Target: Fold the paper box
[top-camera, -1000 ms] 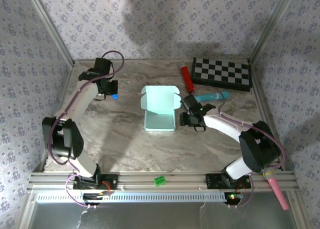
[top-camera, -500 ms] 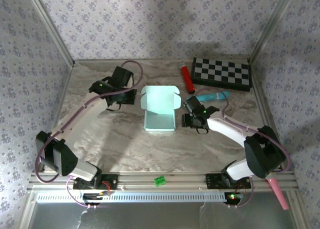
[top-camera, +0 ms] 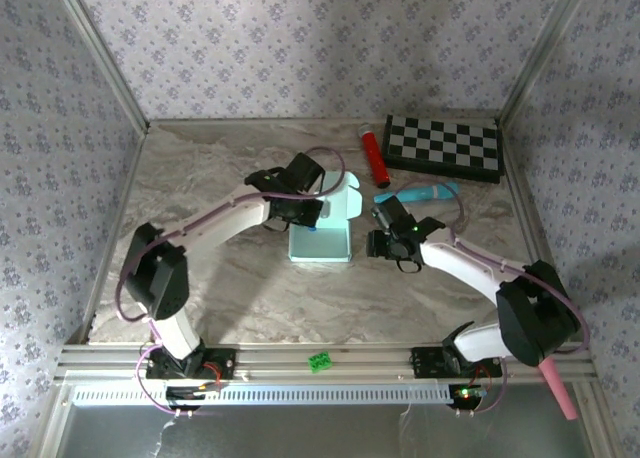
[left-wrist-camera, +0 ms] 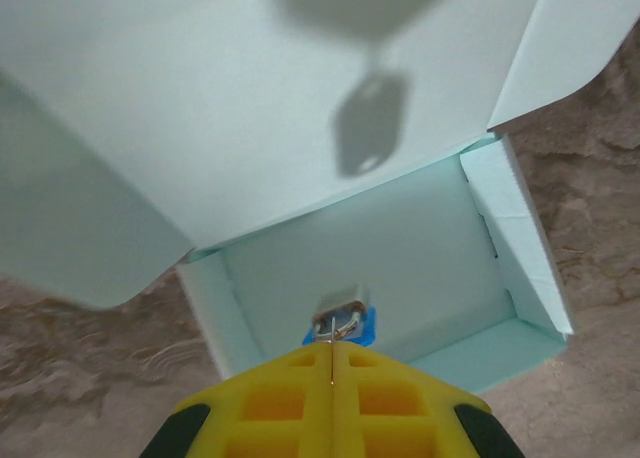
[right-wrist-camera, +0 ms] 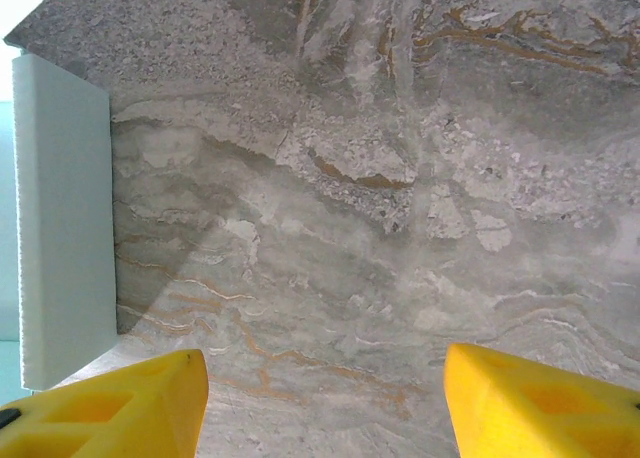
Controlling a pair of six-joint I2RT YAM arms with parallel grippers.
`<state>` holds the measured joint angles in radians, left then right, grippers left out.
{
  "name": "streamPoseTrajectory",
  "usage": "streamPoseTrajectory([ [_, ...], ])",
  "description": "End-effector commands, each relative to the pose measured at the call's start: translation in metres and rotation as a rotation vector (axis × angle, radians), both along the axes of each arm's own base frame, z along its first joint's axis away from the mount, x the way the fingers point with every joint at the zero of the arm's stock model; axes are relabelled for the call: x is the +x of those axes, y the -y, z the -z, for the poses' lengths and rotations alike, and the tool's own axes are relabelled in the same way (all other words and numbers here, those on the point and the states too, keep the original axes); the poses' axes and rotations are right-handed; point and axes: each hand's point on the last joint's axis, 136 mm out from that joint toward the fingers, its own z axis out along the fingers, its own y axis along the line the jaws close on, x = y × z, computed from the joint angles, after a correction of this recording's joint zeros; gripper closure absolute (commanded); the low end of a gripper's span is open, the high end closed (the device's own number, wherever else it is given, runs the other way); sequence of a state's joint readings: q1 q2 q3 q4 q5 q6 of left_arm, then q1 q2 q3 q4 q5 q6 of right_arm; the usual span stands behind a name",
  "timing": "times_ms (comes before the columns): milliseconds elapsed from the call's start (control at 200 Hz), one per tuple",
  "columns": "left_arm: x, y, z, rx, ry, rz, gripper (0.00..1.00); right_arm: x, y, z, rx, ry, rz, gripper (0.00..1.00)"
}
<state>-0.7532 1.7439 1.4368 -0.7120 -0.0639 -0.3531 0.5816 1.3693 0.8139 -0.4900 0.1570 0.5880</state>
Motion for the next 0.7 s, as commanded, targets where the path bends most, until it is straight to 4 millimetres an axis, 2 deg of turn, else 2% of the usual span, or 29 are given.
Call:
streamPoseTrajectory([
  [0, 0.009, 0.024, -0.005, -0.045, 0.014, 0.028, 1.0, -0.004, 0.011, -0.002, -0.012, 0.01, 0.041, 0.34],
  [200, 0.014, 0.034, 0.03, 0.001, -0.056, 0.038, 1.0, -0.005, 0.014, -0.003, -0.006, 0.012, 0.049, 0.34],
  [380, 0.014, 0.035, 0.049, 0.028, -0.095, 0.034, 1.0, -0.004, 0.015, -0.003, -0.006, 0.013, 0.052, 0.34],
  [570, 0.012, 0.039, 0.051, 0.011, -0.112, 0.048, 0.66, -0.002, 0.015, -0.004, -0.004, 0.017, 0.051, 0.34],
  [695, 0.01, 0.041, 0.038, -0.024, -0.091, 0.064, 0.58, 0.0, 0.013, -0.005, -0.003, 0.024, 0.046, 0.34],
])
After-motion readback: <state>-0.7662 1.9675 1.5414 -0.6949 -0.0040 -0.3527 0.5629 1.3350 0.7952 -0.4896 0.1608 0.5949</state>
